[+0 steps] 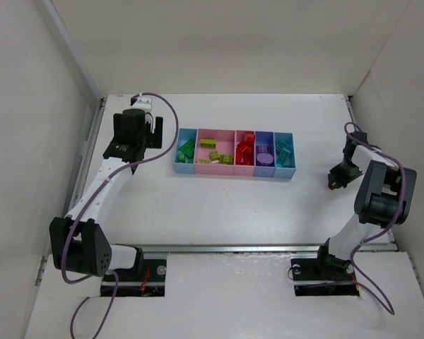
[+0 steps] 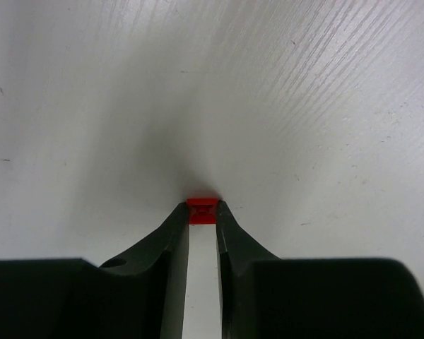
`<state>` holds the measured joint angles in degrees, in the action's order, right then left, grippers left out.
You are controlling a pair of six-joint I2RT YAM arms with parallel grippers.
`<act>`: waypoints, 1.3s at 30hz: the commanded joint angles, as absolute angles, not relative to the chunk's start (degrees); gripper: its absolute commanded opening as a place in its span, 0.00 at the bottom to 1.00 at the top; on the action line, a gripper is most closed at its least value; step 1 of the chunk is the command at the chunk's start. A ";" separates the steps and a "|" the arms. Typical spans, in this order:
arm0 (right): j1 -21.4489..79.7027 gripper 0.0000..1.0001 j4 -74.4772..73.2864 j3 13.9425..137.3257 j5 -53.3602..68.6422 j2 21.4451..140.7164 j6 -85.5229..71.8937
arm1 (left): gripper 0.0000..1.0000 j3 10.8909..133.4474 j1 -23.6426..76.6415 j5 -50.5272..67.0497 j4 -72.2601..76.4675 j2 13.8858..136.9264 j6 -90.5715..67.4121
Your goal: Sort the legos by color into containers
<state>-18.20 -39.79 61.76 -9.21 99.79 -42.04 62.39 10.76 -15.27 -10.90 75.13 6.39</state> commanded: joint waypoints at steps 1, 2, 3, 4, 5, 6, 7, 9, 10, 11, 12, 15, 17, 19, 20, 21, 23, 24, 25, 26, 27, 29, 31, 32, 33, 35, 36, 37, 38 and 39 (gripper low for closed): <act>-16.96 0.00 -39.29 58.89 -8.00 101.08 -41.58 | 1.00 63.02 10.46 -15.56 -8.61 74.09 6.42; -16.01 0.00 -39.29 59.50 -8.00 100.20 -41.57 | 1.00 63.02 10.46 -15.56 -8.61 73.57 6.42; -15.30 0.00 -39.29 60.55 -8.69 99.67 -40.70 | 1.00 63.02 10.46 -15.56 -8.61 73.56 6.42; -13.12 0.00 -39.29 61.43 -10.44 99.06 -40.00 | 1.00 63.02 10.46 -15.56 -8.61 73.56 6.42; -11.70 0.00 -39.98 63.70 -11.50 97.92 -39.99 | 1.00 63.02 10.46 -15.56 -8.61 73.56 6.42; -10.21 0.00 -40.95 65.11 -12.73 97.39 -38.51 | 1.00 63.02 10.46 -15.56 -8.61 73.56 6.42; -8.54 0.00 -40.96 66.61 -14.05 97.38 -37.97 | 1.00 63.02 10.46 -15.03 -8.61 73.56 6.42; -3.01 0.00 -41.84 71.42 -18.44 95.55 -37.44 | 1.00 63.02 10.46 -15.03 -8.61 73.56 6.42; -1.25 0.00 -42.36 72.93 -19.68 95.54 -36.66 | 1.00 63.02 10.46 -15.03 -8.61 73.56 6.42; 0.42 0.00 -42.36 74.43 -21.51 94.67 -36.13 | 1.00 63.02 10.46 -15.03 -8.61 73.56 6.42; 3.48 0.00 -41.58 77.05 -22.40 94.66 -36.12 | 1.00 63.02 10.46 -15.03 -8.61 73.56 6.42; 9.72 0.00 -41.05 81.02 -27.65 93.87 -36.12 | 1.00 63.02 10.46 -15.03 -8.61 73.56 6.42; 13.25 0.00 -40.09 84.80 -30.31 93.87 -33.76 | 1.00 63.02 10.46 -15.03 -8.61 73.56 6.42; 19.12 0.00 -37.02 87.87 -31.82 95.70 -30.25 | 1.00 63.02 10.46 -15.03 -9.14 73.04 6.42; 21.16 0.00 -35.70 88.85 -31.82 96.67 -25.19 | 1.00 63.02 10.46 -15.03 -9.14 73.04 6.42; 24.49 0.00 -33.60 90.95 -29.12 99.12 -20.09 | 1.00 63.02 10.46 -15.03 -9.14 73.04 6.42; 26.27 0.00 -34.10 93.93 -24.37 102.45 -17.95 | 1.00 63.02 10.46 -15.03 -9.14 73.04 6.42; 26.28 0.00 -34.88 95.35 -21.91 104.13 -17.93 | 1.00 63.54 10.46 -15.03 -9.66 73.04 6.42; 26.89 0.00 -35.68 96.49 -17.71 105.63 -17.93 | 1.00 63.54 10.46 -15.03 -9.67 73.04 6.42; 26.89 0.00 -36.21 97.20 -15.58 106.86 -17.93 | 1.00 63.54 10.46 -15.03 -9.67 73.04 6.42; 26.89 0.00 -36.21 97.21 -13.21 108.44 -17.93 | 1.00 64.07 10.46 -15.03 -9.67 72.52 6.42; 26.89 0.00 -34.38 97.21 -5.68 109.07 -17.14 | 1.00 64.07 10.46 -15.56 -10.20 72.51 6.42; 26.89 0.00 -33.84 96.42 -2.56 109.77 -16.44 | 1.00 63.55 10.46 -16.08 -10.20 71.99 6.42; 26.89 0.00 -33.84 96.42 -0.90 109.78 -16.44 | 1.00 63.54 10.46 -16.08 -10.20 71.98 6.42; 26.89 0.00 -33.84 96.42 -0.18 109.78 -16.44 | 1.00 63.54 10.46 -16.08 -10.20 71.98 6.42; 26.89 0.01 -33.84 96.42 1.40 110.48 -15.83 | 1.00 63.54 10.46 -16.08 -10.20 71.98 6.42; 26.89 0.04 -33.84 95.89 3.32 110.48 -15.82 | 1.00 63.54 10.46 -16.08 -10.20 71.98 6.42; 26.89 0.08 -33.84 95.89 3.86 111.09 -15.21 | 1.00 63.54 10.46 -16.08 -10.20 71.98 6.42; 26.89 0.18 -33.84 95.89 3.87 111.09 -15.21 | 1.00 63.54 10.46 -16.08 -10.20 71.98 6.42; 26.37 0.24 -34.71 95.89 3.17 111.09 -15.21 | 1.00 63.54 10.46 -16.08 -10.20 71.98 6.42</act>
<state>26.94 -35.53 95.50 -0.38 112.05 -16.75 62.39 10.76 -15.25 -10.98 74.35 6.39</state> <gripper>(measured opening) 0.244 0.997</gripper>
